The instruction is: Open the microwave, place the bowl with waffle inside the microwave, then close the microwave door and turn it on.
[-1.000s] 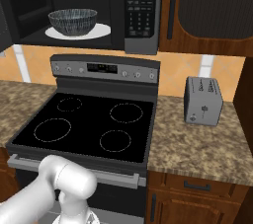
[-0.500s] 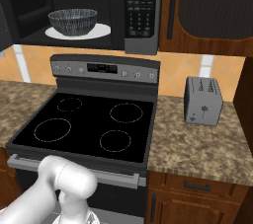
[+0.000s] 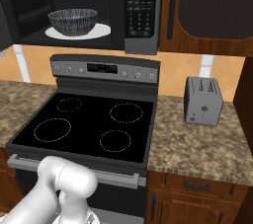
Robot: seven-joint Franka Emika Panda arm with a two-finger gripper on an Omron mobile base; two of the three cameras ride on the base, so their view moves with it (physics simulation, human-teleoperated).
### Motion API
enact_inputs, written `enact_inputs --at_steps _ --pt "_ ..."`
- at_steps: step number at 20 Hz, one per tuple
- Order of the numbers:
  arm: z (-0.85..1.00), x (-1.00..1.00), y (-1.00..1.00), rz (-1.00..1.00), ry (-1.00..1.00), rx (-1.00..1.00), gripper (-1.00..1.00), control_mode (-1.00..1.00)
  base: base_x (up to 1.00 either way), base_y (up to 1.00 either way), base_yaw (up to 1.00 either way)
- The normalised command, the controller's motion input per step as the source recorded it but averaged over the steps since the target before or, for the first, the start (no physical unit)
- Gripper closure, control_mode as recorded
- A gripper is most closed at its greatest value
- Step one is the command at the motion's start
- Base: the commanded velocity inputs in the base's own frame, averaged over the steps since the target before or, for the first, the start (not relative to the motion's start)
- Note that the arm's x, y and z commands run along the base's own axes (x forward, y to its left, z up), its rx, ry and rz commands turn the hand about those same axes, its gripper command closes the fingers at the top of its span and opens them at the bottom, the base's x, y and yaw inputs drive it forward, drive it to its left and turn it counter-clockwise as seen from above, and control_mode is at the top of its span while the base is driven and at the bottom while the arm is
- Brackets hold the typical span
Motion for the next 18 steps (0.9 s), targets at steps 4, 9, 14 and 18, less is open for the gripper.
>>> enact_inputs --at_steps 4,9,14,18 --pt "0.52 -0.34 0.05 0.00 -0.24 -0.06 1.00 -1.00 0.00 0.00 0.00" --pt "0.61 -0.09 0.20 -0.01 -0.19 0.00 1.00 -1.00 0.00 0.00 0.00" --pt "0.69 -0.10 -0.27 -0.02 -0.13 0.09 1.00 -1.00 0.00 0.00 0.00" --pt "0.76 -0.19 -0.82 -0.03 -0.15 0.24 1.00 -1.00 0.00 0.00 0.00"
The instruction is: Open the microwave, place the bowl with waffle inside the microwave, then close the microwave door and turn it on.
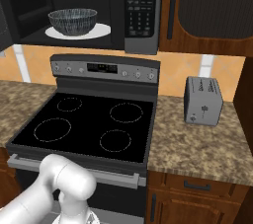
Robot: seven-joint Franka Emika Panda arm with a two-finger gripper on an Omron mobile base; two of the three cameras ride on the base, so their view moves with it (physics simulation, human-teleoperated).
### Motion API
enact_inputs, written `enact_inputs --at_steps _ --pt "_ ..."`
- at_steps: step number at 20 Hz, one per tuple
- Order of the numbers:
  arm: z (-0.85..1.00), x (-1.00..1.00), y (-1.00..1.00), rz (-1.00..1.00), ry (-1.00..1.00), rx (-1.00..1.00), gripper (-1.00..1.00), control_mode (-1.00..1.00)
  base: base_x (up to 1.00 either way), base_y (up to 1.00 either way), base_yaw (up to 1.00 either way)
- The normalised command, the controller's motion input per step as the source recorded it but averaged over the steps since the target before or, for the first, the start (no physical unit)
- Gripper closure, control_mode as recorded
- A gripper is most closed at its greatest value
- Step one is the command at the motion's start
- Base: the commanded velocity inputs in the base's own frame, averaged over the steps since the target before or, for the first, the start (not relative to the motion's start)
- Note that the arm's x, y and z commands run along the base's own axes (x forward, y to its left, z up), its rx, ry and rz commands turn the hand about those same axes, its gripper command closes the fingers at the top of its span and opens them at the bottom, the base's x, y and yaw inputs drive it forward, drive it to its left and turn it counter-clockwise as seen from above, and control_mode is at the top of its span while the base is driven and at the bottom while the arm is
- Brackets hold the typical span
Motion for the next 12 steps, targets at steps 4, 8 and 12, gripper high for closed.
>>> enact_inputs --at_steps 4,8,12 --pt "0.79 -0.44 -1.00 -0.02 -0.14 0.33 1.00 -1.00 0.00 0.00 0.00" --pt "0.82 -0.32 -1.00 0.00 0.03 0.23 1.00 -1.00 0.00 0.00 0.00" --pt "0.81 0.05 -1.00 0.01 0.30 0.08 1.00 -1.00 0.00 0.00 0.00"
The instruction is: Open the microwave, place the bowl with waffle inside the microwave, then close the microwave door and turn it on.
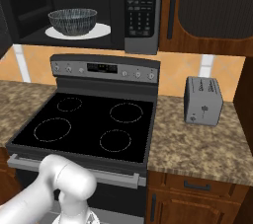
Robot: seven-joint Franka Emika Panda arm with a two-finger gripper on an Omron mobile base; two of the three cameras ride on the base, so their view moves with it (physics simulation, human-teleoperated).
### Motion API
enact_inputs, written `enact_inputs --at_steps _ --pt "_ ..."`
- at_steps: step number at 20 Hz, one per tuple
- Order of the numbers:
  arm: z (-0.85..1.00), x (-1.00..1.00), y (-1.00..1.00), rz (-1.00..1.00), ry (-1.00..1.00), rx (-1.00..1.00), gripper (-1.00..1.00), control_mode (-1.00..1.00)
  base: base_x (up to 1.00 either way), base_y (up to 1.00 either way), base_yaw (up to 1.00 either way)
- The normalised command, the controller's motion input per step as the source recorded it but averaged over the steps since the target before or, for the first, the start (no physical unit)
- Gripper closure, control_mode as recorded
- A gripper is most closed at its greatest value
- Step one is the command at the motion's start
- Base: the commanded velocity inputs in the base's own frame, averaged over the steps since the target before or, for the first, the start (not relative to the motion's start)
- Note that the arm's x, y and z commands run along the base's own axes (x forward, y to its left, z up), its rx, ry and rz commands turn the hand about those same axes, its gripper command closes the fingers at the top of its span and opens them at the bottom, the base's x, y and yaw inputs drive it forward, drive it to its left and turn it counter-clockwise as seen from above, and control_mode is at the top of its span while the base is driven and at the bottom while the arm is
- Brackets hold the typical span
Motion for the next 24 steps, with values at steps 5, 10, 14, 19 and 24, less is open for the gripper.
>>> enact_inputs --at_steps 5,10,14,19,24 --pt "0.68 0.33 -1.00 0.05 0.53 0.00 1.00 -1.00 0.00 0.00 0.00" --pt "0.26 0.53 -0.98 0.13 0.67 0.00 1.00 -1.00 0.00 0.00 0.00" --pt "0.00 0.59 -0.87 0.18 0.73 0.00 1.00 -1.00 0.00 0.00 0.00" --pt "0.02 0.75 -0.56 0.28 0.61 0.04 1.00 -1.00 0.00 0.00 0.00" --pt "-0.19 0.99 -0.22 0.27 0.46 0.05 1.00 -1.00 0.00 0.00 0.00"
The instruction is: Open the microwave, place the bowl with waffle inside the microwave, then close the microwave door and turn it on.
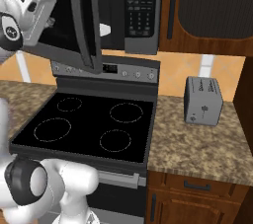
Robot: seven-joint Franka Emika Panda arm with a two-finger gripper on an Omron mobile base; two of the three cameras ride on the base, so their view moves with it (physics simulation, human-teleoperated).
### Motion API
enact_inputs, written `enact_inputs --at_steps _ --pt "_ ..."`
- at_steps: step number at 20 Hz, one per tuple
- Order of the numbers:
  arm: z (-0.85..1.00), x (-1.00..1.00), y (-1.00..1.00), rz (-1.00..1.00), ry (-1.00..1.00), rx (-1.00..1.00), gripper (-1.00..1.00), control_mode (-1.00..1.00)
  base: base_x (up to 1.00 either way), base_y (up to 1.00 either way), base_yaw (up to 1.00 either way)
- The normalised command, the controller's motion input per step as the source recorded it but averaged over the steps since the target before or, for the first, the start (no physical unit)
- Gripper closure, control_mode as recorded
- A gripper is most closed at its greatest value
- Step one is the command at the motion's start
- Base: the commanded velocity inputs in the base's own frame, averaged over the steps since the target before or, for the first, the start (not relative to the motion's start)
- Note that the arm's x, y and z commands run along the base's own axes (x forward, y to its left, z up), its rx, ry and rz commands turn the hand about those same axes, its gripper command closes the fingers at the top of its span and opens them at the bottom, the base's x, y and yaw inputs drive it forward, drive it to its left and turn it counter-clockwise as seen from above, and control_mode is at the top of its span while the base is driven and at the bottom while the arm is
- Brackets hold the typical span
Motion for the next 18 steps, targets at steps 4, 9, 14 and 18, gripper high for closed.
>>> enact_inputs --at_steps 4,9,14,18 --pt "-0.31 1.00 -0.45 0.26 0.22 0.06 1.00 -1.00 0.00 0.00 0.00" --pt "-0.59 0.99 -0.36 0.20 -0.05 0.01 1.00 -1.00 0.00 0.00 0.00" --pt "-0.74 1.00 -0.40 0.16 -0.01 0.00 1.00 -1.00 0.00 0.00 0.00" --pt "-0.82 1.00 -0.41 0.15 0.00 0.00 1.00 -1.00 0.00 0.00 0.00"
